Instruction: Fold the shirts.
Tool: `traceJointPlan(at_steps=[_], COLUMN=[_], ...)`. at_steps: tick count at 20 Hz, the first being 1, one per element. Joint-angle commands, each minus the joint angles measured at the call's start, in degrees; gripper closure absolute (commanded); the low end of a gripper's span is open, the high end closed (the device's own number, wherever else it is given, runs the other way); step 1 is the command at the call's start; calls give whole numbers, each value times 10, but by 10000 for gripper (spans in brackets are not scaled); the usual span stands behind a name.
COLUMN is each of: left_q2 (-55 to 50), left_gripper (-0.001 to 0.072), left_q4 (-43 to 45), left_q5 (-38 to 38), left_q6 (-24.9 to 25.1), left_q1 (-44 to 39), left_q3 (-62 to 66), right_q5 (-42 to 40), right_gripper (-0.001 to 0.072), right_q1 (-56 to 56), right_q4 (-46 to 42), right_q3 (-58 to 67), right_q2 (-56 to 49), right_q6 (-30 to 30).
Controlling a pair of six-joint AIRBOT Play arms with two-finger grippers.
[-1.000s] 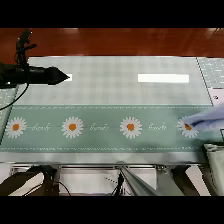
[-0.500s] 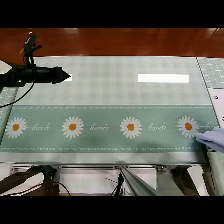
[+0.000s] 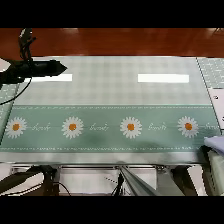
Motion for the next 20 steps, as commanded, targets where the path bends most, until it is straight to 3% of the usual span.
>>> traceJointPlan(at_steps=[1,4,6,7,14,17,18,19,20], left_q2=[0,0,0,0,1,2,2,2,2], left_gripper=[677,677,677,676,677,674,631,474,266], left_q4=[0,0,0,0,0,0,0,0,0], left_q5=[13,14,14,13,10,-29,-54,-81,-106], left_q6=[3,4,14,14,13,13,13,13,10], left_q1=[2,5,11,16,43,43,43,43,43], left_q3=[2,2,2,2,2,6,12,19,25], right_q5=[2,2,1,1,-21,-111,-148,-173,-186], right_gripper=[685,670,409,378,379,385,383,366,296], right_q1=[0,0,0,0,0,0,2,2,2], right_q4=[-23,-23,-23,-24,3,173,261,348,449], right_q3=[0,0,0,0,0,0,0,0,0], right_q2=[4,12,21,26,39,38,36,30,17], right_q6=[-16,-24,-24,-24,-9,-18,-36,-46,-52])
